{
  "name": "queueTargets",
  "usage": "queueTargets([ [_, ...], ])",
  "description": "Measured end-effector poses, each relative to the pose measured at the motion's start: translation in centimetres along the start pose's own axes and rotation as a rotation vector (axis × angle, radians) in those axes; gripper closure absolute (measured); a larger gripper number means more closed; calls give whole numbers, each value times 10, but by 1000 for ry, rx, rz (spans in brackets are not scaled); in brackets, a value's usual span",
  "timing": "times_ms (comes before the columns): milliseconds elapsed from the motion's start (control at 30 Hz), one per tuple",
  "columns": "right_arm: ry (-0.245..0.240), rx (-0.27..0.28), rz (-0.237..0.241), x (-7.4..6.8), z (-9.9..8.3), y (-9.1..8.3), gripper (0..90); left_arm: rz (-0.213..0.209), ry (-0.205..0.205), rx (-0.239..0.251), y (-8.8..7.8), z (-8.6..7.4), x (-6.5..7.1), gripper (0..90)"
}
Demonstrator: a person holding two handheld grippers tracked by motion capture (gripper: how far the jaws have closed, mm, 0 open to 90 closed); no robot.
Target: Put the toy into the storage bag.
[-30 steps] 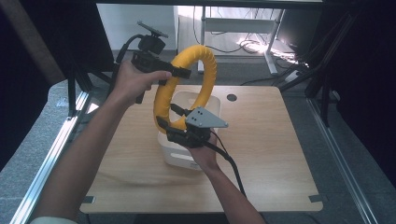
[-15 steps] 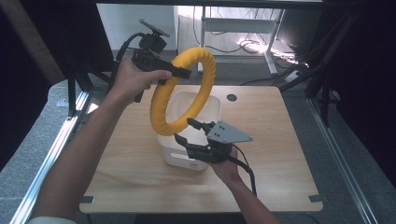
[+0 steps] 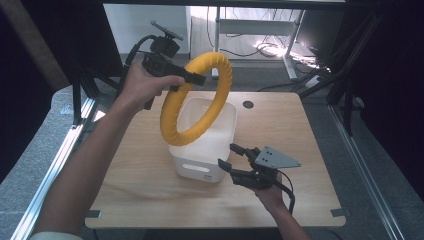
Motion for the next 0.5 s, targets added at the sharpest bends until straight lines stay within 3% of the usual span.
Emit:
queueTargets([
  [233,28,13,-47,14,-6,-28,382,-8,12,-19,8,-3,2,499],
  [500,49,17,-80,24,-15,-45,382,-21,13,-64,24,-16,1,499],
])
Point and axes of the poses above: each handheld gripper's, and its own axes: y roughly forward along the jaws, z roughly out of its top, x roughly to its right, the point moved 6 cm from there along y, roughly forward along the jaws, and after that the axes turned 11 degrees about x, right-handed, at the moved point
